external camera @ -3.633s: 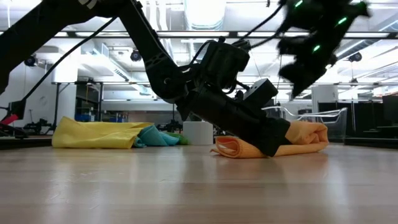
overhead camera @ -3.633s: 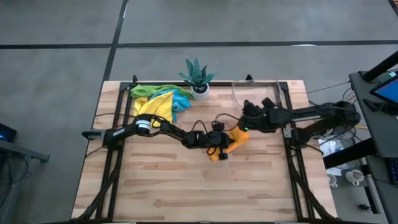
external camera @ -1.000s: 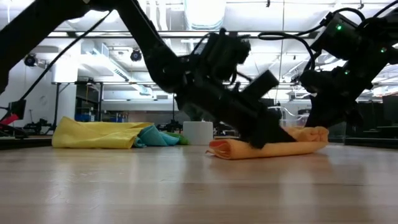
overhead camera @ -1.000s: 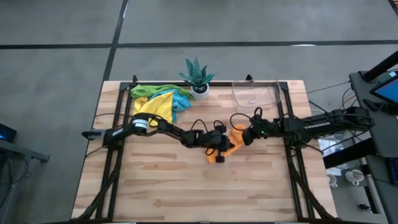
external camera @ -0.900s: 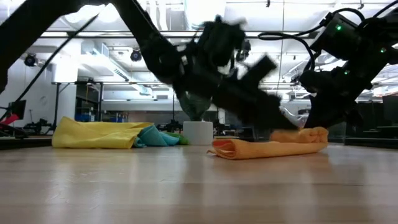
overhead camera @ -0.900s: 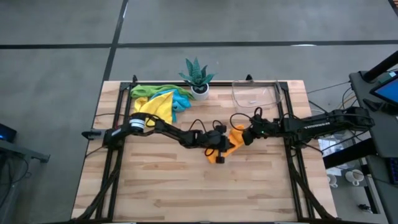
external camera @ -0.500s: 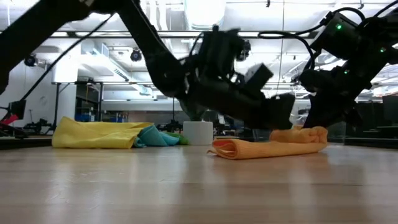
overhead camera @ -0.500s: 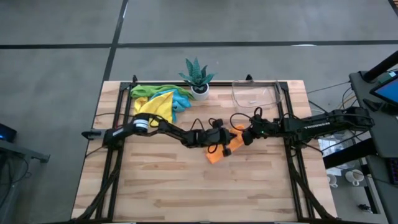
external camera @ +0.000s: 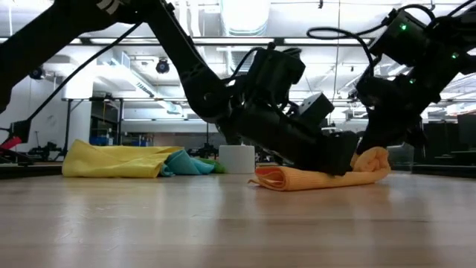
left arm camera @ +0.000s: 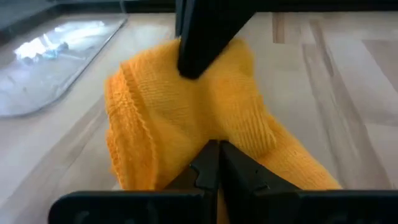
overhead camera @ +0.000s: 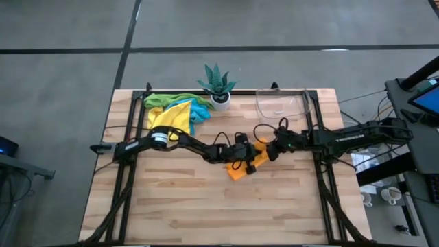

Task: Roll microfiber towels into tight, uniform cylinder then place into a basket
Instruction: Roll the orange microfiber cloth

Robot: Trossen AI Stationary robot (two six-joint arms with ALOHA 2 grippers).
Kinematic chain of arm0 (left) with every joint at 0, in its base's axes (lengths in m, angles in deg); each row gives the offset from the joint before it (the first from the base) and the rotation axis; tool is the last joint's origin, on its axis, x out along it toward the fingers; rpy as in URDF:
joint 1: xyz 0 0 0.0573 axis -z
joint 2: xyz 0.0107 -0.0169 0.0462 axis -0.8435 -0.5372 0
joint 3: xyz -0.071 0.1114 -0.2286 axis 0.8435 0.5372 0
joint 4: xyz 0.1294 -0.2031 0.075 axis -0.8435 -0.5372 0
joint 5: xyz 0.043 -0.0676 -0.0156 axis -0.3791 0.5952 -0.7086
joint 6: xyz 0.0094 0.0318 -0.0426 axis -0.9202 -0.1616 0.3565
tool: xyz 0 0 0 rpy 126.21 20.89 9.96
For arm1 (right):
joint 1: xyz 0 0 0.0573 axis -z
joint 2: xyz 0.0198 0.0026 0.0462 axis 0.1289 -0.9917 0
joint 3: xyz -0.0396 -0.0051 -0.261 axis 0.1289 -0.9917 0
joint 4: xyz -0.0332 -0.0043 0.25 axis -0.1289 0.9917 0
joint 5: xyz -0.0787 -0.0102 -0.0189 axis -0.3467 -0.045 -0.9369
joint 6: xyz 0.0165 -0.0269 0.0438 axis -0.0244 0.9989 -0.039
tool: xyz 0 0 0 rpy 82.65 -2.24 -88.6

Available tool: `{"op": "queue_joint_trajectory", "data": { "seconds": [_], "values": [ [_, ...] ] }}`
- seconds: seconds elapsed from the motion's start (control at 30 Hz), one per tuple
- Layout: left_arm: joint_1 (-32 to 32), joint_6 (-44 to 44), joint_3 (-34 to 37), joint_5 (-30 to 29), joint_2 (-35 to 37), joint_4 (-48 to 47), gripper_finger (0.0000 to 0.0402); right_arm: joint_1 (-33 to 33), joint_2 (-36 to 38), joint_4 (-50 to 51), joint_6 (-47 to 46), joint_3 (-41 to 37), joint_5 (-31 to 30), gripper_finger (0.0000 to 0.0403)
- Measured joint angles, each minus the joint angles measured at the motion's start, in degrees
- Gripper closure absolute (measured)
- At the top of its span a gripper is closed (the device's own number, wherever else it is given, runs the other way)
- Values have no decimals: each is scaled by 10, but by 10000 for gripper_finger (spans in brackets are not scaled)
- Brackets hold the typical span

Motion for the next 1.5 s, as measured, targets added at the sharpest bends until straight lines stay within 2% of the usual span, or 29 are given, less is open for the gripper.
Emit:
{"op": "queue_joint_trajectory", "data": {
  "seconds": [0.23,0.37,0.53,0.73,1.2,1.37,1.5],
  "values": [
    [0,13,-1,2,-12,4,402,-18,-14,-2,19,27,12,390],
    [0,13,-2,3,-12,1,402,-36,-50,-16,16,35,8,390],
    [0,12,-5,3,-12,-3,402,-56,-99,-81,17,35,6,390],
    [-1,10,-4,3,-12,-10,402,-60,-133,-94,16,38,7,390],
    [0,7,-1,22,46,-134,402,-60,-146,-96,29,40,6,390],
    [-1,6,-1,48,64,-161,402,-60,-150,-94,30,42,6,390],
    [0,-16,0,50,91,-205,402,-60,-149,-94,30,43,4,390]
  ]
}}
